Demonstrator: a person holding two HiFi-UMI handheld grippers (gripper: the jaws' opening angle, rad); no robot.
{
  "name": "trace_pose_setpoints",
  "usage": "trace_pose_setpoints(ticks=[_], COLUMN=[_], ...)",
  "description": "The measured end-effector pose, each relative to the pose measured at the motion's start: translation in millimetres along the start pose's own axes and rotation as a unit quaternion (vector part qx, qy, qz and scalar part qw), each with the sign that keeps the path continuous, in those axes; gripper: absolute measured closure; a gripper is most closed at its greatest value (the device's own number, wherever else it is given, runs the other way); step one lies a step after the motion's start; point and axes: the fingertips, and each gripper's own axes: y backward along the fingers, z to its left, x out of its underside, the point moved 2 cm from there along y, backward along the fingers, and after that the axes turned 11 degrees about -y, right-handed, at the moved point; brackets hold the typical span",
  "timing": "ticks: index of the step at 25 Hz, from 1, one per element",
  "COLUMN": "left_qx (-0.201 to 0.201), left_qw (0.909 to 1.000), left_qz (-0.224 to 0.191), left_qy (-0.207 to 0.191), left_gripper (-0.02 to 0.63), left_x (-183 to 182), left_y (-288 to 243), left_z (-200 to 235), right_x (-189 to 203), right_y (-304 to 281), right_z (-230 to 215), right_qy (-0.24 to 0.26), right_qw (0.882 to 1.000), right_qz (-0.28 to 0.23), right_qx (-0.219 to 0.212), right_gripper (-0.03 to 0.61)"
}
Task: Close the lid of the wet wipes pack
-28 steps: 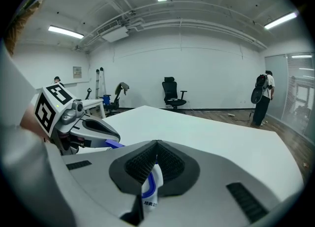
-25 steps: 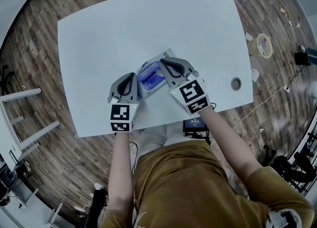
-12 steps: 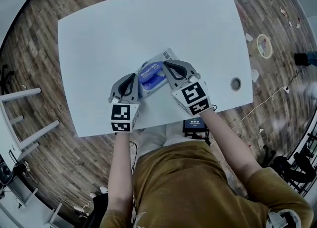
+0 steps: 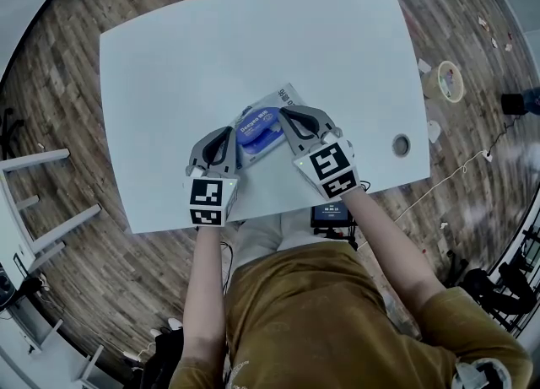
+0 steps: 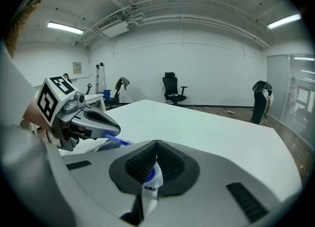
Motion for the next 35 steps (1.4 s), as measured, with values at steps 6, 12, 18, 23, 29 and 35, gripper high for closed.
trace_pose_setpoints(ticks=[6,12,18,23,29,35], left_qx=[0.003,0.008,0.01,0.011,0.014,0.013], left_qw=[0.9999,0.9999,0.9999,0.9999,0.9998,0.9998], left_qz=[0.006,0.009,0.01,0.011,0.012,0.015], left_qy=[-0.008,-0.004,0.0,0.001,0.0,0.001], left_gripper=[0.621,0.621,0.621,0.621,0.621,0.621], left_x=[2.6,5.6,3.2,7.3,6.4,11.3], left_y=[-0.6,-5.6,-5.9,-6.1,-8.3,-8.5], left_z=[-1.9,-3.7,-6.9,-7.8,-9.1,-9.3], right_x=[2.5,5.0,10.4,15.8,18.3,27.3], right_y=[0.7,-4.4,-3.5,-4.3,-5.9,-11.9], right_z=[2.1,9.7,8.5,7.5,6.2,6.3], right_qy=[0.014,0.04,0.038,0.035,0.035,0.032], right_qw=[1.0,0.999,0.999,0.999,0.999,0.998], right_qz=[0.008,0.016,0.025,0.029,0.033,0.044], right_qx=[-0.004,-0.022,-0.026,-0.024,-0.025,-0.028], right_gripper=[0.572,0.572,0.572,0.572,0.572,0.572])
